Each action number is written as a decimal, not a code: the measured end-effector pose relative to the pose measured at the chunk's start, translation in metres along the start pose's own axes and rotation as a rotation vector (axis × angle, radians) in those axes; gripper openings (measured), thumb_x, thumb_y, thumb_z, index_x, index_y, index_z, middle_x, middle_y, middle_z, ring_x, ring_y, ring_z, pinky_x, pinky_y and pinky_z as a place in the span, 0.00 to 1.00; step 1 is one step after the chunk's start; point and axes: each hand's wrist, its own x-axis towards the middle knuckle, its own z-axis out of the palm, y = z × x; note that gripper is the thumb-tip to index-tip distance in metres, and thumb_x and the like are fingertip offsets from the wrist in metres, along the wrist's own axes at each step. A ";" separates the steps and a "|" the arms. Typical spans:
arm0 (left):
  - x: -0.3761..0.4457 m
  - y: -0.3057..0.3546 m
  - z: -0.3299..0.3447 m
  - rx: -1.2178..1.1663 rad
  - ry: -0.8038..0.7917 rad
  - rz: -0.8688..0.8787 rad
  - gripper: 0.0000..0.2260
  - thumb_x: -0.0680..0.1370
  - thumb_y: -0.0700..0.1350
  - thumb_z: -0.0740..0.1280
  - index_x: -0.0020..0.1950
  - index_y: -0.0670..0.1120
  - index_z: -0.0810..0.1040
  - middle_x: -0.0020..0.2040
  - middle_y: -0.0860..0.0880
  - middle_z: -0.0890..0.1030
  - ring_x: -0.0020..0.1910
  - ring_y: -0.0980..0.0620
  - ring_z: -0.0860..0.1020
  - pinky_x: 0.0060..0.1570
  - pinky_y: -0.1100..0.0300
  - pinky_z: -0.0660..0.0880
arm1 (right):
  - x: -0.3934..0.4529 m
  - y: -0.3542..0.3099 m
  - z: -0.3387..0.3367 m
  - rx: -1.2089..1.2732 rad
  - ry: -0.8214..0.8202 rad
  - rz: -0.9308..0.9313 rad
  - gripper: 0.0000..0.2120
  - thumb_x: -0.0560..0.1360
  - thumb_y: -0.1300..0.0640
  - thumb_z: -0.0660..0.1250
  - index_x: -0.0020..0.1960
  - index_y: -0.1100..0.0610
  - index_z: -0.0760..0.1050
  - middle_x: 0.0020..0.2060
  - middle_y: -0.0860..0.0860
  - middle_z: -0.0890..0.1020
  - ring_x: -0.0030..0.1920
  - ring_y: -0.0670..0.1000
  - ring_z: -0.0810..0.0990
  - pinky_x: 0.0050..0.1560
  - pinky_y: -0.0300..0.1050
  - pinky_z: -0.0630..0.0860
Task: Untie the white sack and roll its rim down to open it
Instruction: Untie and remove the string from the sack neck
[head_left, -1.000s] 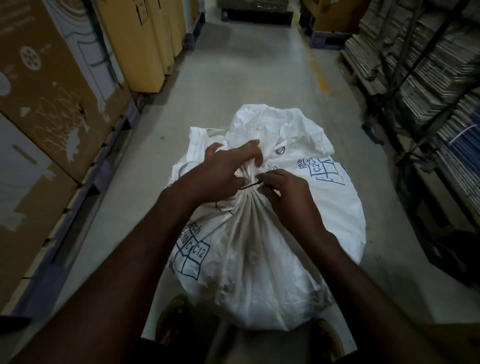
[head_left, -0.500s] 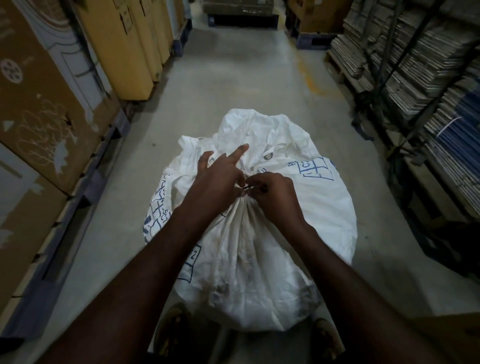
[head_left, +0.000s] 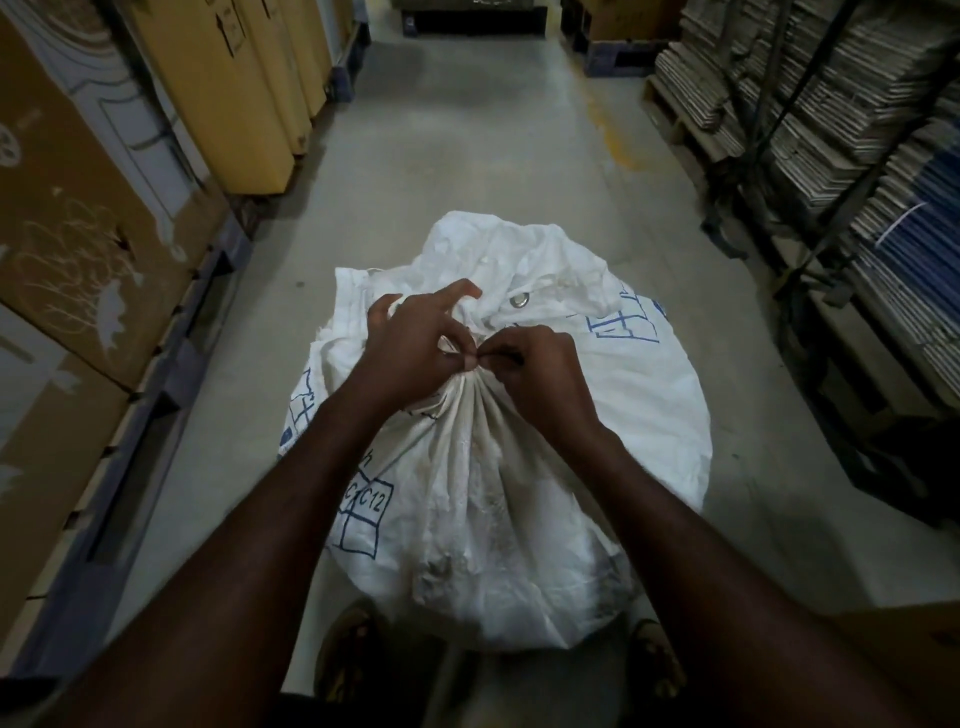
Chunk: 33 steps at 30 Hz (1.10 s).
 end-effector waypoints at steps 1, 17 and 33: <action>0.000 -0.001 -0.002 -0.035 0.001 0.008 0.15 0.74 0.50 0.79 0.59 0.61 0.83 0.51 0.76 0.82 0.62 0.63 0.76 0.78 0.38 0.53 | 0.001 -0.001 -0.001 0.029 0.002 0.016 0.09 0.72 0.66 0.74 0.47 0.54 0.89 0.40 0.47 0.89 0.40 0.41 0.84 0.43 0.35 0.76; -0.006 -0.018 -0.005 -0.247 0.159 0.120 0.14 0.71 0.65 0.74 0.42 0.55 0.87 0.75 0.64 0.77 0.62 0.57 0.83 0.68 0.33 0.72 | 0.012 -0.007 0.000 0.589 -0.047 0.299 0.05 0.74 0.69 0.74 0.49 0.64 0.86 0.35 0.54 0.86 0.31 0.40 0.79 0.36 0.34 0.73; -0.011 0.008 0.013 -0.039 0.227 0.083 0.09 0.77 0.43 0.73 0.41 0.57 0.82 0.77 0.64 0.73 0.70 0.54 0.77 0.78 0.36 0.53 | 0.011 -0.014 -0.012 1.009 -0.052 0.654 0.05 0.74 0.73 0.73 0.50 0.71 0.84 0.42 0.64 0.85 0.39 0.55 0.81 0.44 0.42 0.80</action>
